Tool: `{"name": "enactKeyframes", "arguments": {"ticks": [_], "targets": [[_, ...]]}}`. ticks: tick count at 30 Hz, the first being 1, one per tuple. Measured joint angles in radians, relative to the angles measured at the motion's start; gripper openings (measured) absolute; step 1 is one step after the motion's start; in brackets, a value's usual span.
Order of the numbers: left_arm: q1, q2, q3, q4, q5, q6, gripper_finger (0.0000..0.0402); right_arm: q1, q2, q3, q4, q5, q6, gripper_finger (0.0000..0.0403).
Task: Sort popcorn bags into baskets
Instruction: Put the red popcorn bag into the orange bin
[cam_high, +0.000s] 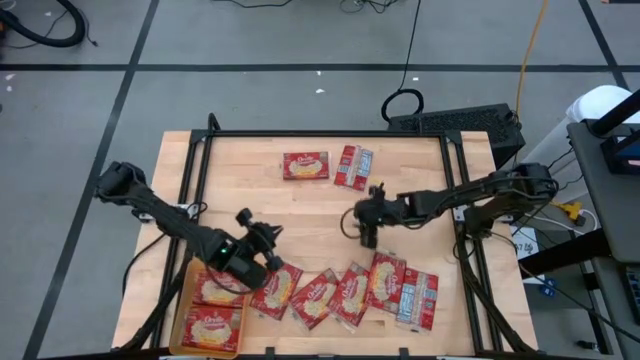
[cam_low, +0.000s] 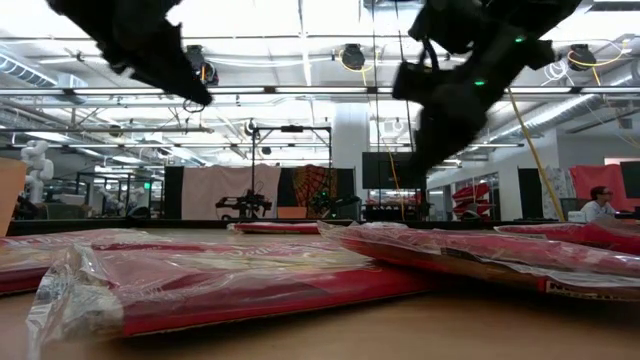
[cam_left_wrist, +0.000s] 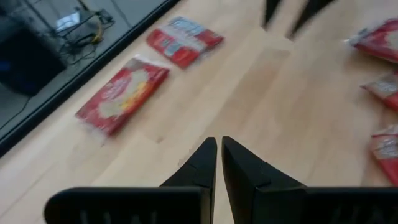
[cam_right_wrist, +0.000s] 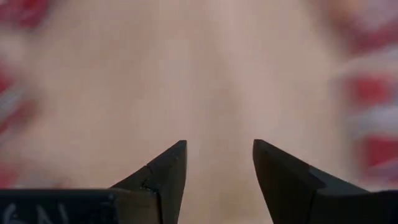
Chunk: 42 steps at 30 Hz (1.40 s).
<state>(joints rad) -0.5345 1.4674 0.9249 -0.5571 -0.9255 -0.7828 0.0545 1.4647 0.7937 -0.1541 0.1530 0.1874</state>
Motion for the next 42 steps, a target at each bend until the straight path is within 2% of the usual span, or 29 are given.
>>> {"name": "enactKeyframes", "arguments": {"ticks": [2, 6, 14, 18, 23, 26, 28, 32, 35, 38, 42], "targets": [[0.015, 0.024, 0.0, 0.062, 0.016, 0.059, 0.0031, 0.036, 0.0, 0.0, -0.07, -0.121, 0.057, 0.0176], [0.05, 0.066, -0.001, 0.18, 0.034, 0.171, 0.0031, 0.108, -0.019, 0.0, -0.162, -0.257, 0.163, 0.0176], [0.127, 0.135, -0.001, 0.377, 0.207, 0.319, 0.0031, 0.136, -0.062, -0.001, -0.306, -0.316, 0.251, 0.0189], [0.145, 0.168, -0.001, 0.433, 0.267, 0.337, 0.0031, 0.114, -0.063, -0.023, -0.261, -0.315, 0.248, 0.0232], [0.147, 0.192, -0.001, 0.49, 0.295, 0.332, 0.0031, 0.088, -0.062, -0.12, -0.129, -0.341, 0.259, 0.0288], [0.146, 0.2, -0.002, 0.52, 0.309, 0.35, 0.0031, 0.077, -0.062, -0.184, -0.042, -0.346, 0.277, 0.0302], [0.146, 0.204, -0.001, 0.565, 0.315, 0.357, 0.0031, 0.076, -0.064, -0.221, 0.033, -0.388, 0.282, 0.0302], [0.146, 0.209, -0.001, 0.581, 0.325, 0.379, 0.0031, 0.086, -0.065, -0.287, 0.168, -0.425, 0.282, 0.0277], [0.149, 0.208, -0.001, 0.587, 0.325, 0.381, 0.0031, 0.089, -0.065, -0.322, 0.238, -0.442, 0.279, 0.0236], [0.154, 0.209, -0.001, 0.587, 0.326, 0.378, 0.0031, 0.089, -0.062, -0.351, 0.312, -0.466, 0.282, 0.0168], [0.154, 0.209, -0.001, 0.589, 0.326, 0.374, 0.0031, 0.093, -0.06, -0.358, 0.375, -0.497, 0.259, 0.0053]]}}
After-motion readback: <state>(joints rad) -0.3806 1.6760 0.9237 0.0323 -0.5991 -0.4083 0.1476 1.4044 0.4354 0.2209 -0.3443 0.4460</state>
